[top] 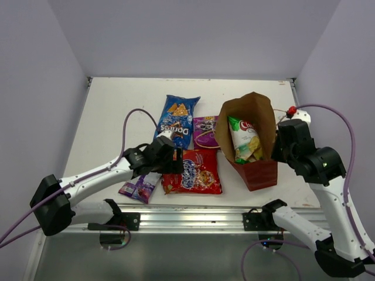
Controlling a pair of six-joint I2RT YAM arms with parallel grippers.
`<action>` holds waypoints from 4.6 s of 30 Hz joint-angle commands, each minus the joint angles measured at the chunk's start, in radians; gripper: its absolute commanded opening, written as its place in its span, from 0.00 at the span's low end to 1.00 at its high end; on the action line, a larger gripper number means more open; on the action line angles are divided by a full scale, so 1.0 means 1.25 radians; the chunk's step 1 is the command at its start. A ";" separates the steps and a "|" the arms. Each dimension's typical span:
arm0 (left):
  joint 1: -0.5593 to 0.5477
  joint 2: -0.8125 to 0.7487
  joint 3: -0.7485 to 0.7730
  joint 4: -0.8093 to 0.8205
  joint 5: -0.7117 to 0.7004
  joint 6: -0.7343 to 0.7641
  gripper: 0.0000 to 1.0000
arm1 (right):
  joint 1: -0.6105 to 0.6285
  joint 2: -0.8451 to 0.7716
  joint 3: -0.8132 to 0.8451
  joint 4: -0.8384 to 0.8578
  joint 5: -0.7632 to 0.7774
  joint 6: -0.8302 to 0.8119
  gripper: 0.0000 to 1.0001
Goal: Place the snacks into the paper bag
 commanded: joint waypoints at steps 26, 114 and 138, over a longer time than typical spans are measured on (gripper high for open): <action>0.001 0.088 -0.186 0.211 0.031 -0.079 0.81 | -0.001 -0.021 0.023 -0.036 0.022 -0.015 0.00; -0.162 0.498 1.214 0.144 0.240 0.215 0.00 | -0.001 -0.054 -0.008 -0.079 0.043 0.022 0.00; -0.161 0.596 1.037 0.244 0.449 0.324 0.00 | -0.001 -0.050 -0.015 -0.069 0.050 0.025 0.00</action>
